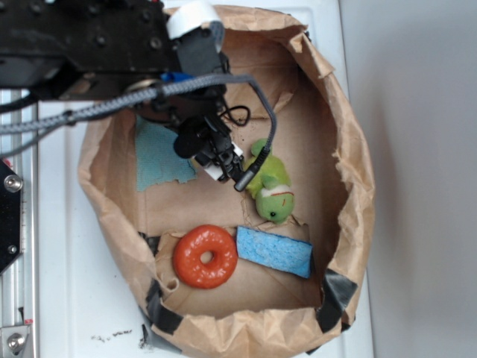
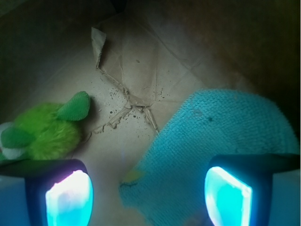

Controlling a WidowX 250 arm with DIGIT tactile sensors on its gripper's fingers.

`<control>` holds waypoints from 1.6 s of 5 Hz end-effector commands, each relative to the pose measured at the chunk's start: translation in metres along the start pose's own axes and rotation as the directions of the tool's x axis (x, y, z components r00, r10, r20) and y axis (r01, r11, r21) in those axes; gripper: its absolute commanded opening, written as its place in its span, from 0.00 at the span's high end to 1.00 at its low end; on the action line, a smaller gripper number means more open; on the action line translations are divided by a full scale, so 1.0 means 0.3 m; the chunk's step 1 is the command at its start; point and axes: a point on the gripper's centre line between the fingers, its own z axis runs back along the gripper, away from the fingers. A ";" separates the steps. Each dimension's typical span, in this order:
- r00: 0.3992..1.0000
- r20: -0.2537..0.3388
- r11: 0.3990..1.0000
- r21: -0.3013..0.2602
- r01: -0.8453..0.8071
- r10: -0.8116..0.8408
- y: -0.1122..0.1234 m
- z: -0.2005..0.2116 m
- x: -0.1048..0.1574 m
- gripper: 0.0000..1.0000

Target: Grab the blue cloth.

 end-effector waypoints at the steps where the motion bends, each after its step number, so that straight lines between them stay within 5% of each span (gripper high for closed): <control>1: 0.999 0.033 0.999 0.000 -0.043 0.043 0.004 0.004 0.046 0.00; 5: 0.993 0.037 0.986 0.121 0.111 -0.116 0.022 -0.130 -0.029 0.00; 6: 0.993 0.028 0.986 0.126 0.113 -0.117 0.027 -0.124 -0.029 0.17; 7: 0.995 0.036 0.988 0.125 0.091 -0.096 0.022 -0.125 -0.029 1.00; 8: 0.992 0.051 0.986 0.128 0.108 -0.116 0.021 -0.125 -0.025 1.00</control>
